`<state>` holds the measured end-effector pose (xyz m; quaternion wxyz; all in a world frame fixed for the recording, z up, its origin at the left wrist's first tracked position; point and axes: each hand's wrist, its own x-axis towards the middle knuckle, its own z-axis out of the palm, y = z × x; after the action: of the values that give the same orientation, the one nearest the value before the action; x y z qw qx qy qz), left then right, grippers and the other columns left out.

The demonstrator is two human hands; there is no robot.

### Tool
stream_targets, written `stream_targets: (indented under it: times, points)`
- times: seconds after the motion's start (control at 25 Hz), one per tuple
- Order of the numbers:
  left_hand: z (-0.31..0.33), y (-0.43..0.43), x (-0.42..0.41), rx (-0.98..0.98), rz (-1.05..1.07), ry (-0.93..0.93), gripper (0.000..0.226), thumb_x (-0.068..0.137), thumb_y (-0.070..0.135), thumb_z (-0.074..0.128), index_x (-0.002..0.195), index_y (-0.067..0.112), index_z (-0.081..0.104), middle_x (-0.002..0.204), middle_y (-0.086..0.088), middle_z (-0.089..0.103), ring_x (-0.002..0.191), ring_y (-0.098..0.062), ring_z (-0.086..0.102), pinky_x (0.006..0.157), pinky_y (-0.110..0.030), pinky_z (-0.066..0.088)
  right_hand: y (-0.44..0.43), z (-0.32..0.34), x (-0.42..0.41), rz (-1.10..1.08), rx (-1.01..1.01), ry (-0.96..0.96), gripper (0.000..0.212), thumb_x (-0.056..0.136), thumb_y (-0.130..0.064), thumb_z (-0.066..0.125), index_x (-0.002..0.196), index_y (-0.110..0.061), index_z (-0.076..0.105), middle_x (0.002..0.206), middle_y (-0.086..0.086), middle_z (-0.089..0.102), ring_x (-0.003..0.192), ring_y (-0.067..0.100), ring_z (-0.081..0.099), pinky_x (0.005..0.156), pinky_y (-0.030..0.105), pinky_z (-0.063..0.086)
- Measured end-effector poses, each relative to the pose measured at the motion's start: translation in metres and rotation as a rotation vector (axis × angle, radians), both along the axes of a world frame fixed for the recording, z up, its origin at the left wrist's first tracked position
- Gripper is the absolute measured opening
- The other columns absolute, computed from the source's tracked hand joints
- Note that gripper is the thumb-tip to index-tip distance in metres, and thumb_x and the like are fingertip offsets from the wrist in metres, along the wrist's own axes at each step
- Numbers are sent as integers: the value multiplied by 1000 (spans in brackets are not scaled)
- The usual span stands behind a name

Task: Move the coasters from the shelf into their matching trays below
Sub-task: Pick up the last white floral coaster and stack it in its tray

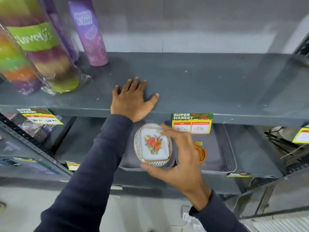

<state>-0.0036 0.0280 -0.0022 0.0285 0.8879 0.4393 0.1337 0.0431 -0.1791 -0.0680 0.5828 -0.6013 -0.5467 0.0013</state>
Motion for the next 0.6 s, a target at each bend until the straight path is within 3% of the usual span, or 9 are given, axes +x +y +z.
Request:
stream_targets:
  times: [0.2, 0.36, 0.6]
  points:
    - [-1, 1, 1, 26, 17, -37, 82, 80, 75, 27, 149, 32, 34, 163, 5, 27, 151, -18, 19, 121, -50, 13, 54, -100, -9, 34, -441, -5, 73, 62, -60, 87, 122, -23, 67, 120, -7, 70, 105, 21, 55, 95, 39, 52]
    - [1, 1, 2, 37, 20, -42, 80, 81, 74, 28, 149, 31, 35, 163, 4, 27, 151, -18, 20, 120, -50, 14, 104, -146, -12, 72, -663, -14, 65, 72, -60, 82, 127, -29, 66, 123, -5, 70, 120, 23, 56, 104, 37, 49]
    - [0, 0, 3, 71, 20, -38, 81, 80, 73, 29, 147, 29, 38, 162, 2, 30, 150, -20, 23, 118, -52, 17, 140, -183, -9, 94, -878, -207, 69, 83, -63, 67, 136, -20, 58, 133, 8, 67, 131, 34, 49, 109, 42, 42]
